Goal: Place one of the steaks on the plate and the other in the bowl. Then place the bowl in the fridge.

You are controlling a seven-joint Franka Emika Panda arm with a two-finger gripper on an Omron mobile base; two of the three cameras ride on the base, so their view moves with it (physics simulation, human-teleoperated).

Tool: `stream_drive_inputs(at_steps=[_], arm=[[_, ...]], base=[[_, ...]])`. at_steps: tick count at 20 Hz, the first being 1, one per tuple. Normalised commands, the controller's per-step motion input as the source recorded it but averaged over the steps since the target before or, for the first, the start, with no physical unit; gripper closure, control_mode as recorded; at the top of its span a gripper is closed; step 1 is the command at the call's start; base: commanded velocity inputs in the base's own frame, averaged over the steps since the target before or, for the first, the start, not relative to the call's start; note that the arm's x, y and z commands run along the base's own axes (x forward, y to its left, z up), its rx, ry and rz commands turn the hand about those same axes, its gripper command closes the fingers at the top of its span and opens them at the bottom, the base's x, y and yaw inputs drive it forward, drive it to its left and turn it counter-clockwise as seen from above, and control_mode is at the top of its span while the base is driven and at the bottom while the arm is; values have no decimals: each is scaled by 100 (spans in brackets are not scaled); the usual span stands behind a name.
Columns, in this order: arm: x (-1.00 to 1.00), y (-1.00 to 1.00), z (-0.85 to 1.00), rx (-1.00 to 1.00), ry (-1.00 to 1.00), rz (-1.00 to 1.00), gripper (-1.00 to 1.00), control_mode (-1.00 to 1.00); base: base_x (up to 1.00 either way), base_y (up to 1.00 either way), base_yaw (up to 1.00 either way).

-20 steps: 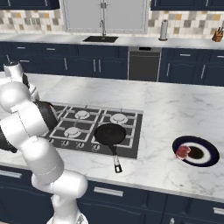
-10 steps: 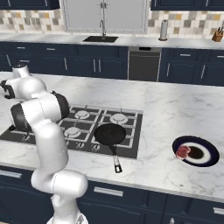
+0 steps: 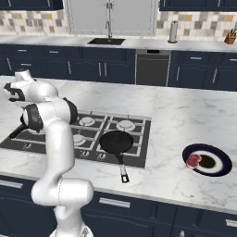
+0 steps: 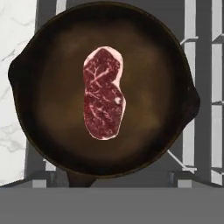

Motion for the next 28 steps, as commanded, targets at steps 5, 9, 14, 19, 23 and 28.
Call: stream_drive_inputs(at_steps=[5,9,14,19,23,28], arm=[[44,1,-26,-3,3,0,-100,-100],[28,5,-34,-1,2,0,-100,-100],[3,0,-39,1,8,0,-100,-100],[1,0,-24,0,2,0,-100,-100],[8,0,-17,-3,0,0,-100,-100],[3,1,-29,0,0,0,-100,-100]], base=[[0,0,0],[0,0,0],[0,0,0],[0,0,0],[0,0,0],[0,0,0]])
